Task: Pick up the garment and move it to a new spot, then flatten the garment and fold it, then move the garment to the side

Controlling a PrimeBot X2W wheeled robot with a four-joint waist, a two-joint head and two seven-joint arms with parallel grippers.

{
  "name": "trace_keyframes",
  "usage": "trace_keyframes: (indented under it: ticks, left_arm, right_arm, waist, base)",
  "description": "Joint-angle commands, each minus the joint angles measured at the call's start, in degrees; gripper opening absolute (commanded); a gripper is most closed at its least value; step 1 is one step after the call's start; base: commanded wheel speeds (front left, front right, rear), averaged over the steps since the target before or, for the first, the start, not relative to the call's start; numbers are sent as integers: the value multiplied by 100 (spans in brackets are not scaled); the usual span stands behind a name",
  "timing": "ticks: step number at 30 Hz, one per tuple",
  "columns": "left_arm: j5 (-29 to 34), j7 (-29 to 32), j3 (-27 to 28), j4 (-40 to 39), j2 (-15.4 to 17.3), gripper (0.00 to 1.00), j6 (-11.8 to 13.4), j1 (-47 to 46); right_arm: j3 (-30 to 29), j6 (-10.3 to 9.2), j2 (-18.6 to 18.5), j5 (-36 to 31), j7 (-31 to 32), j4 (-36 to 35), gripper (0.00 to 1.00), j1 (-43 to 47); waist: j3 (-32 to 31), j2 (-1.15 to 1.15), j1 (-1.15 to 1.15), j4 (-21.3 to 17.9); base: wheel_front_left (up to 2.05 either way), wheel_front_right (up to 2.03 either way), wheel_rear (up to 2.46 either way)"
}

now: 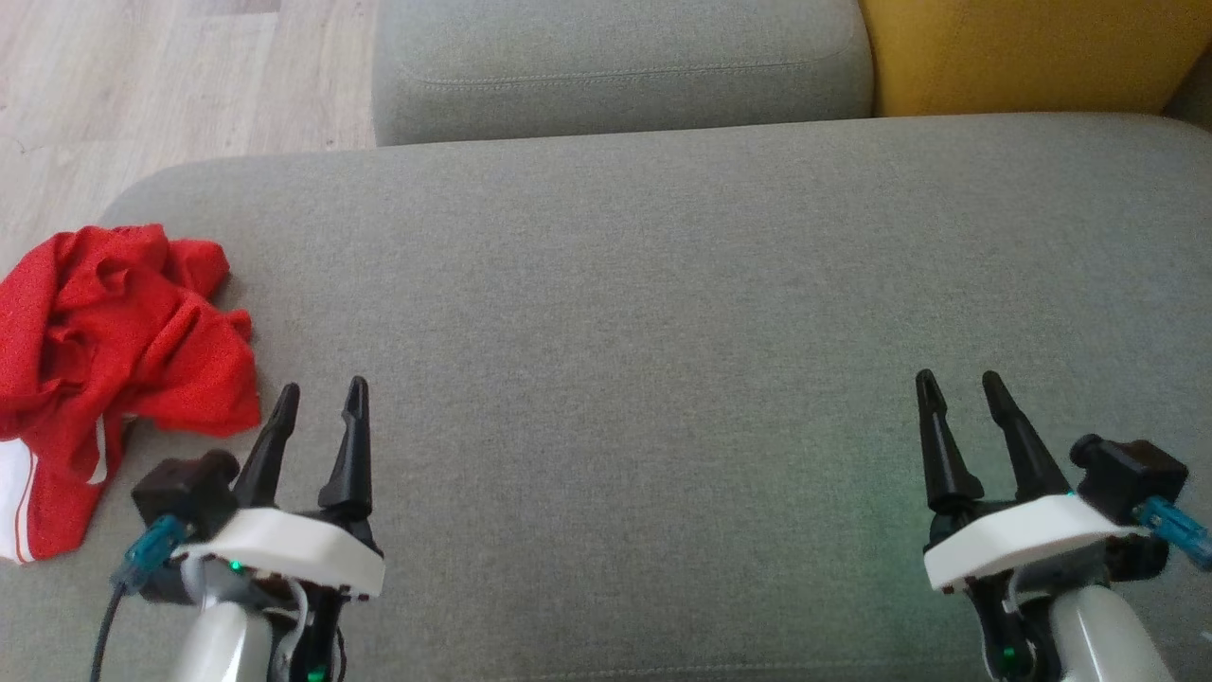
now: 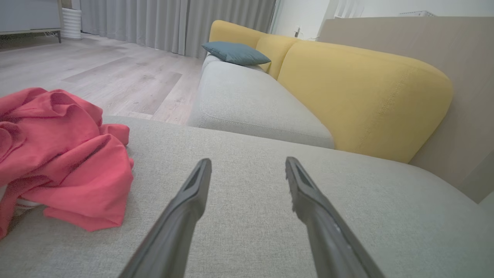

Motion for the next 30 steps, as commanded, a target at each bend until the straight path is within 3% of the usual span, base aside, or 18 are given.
trace_keyframes:
  ticks: [1,25,30]
  left_arm:
    - [202,-86,130,-166,140,100,30,-352]
    - [1601,-471,106,37,142,100,146,-350]
    - [1551,-480,146,107,106,100,118,-341]
  right_arm:
    - [94,19,-8,-210,-82,-169,100,-249]
    - [88,23,120,-1573,-324,-112,100,-191]
    - [61,23,133,-1523,-331,-107,100,-185]
  waist:
    - [1,0,0,-3]
    - [33,0,0,0]
    - [40,0,0,-3]
  base:
    - [0,0,0]
    - [0,0,0]
    - [0,0,0]
